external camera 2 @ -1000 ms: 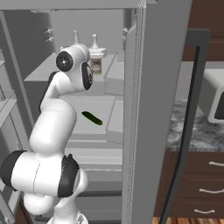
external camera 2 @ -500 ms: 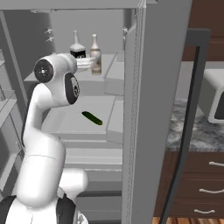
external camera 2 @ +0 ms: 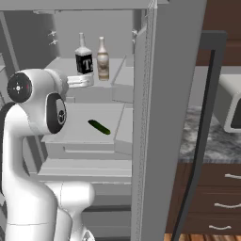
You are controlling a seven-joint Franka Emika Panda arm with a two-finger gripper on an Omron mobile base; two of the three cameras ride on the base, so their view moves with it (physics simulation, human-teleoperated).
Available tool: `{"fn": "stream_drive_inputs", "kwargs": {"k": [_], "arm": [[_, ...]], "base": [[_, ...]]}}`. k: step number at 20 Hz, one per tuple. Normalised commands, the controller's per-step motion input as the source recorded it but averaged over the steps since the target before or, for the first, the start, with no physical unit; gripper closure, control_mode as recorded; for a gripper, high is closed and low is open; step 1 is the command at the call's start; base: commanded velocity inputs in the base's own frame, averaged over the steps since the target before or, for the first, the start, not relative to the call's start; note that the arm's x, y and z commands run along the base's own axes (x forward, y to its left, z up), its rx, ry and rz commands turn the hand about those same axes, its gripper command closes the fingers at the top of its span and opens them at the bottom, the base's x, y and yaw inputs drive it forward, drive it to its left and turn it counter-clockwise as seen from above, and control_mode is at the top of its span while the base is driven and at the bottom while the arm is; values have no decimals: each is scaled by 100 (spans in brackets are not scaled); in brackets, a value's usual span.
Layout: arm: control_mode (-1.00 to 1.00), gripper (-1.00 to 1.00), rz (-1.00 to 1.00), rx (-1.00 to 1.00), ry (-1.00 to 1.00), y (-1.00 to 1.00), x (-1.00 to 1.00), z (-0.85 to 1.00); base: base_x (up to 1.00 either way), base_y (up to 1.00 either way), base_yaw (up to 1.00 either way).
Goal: Place the liquors on the top shelf of the fridge to keep them out of children's reach, and place the cucumber on lower shelves for easy access.
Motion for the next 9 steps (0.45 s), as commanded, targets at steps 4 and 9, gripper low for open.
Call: {"fn": "stream_drive_inputs", "kwargs": {"k": [4,9], "arm": [[-100,-100,0,-4,12,0,-96,-11],[-100,-100,0,-6,13,0,-91,-22]], "base": [[0,0,0],[0,0,0]]}}
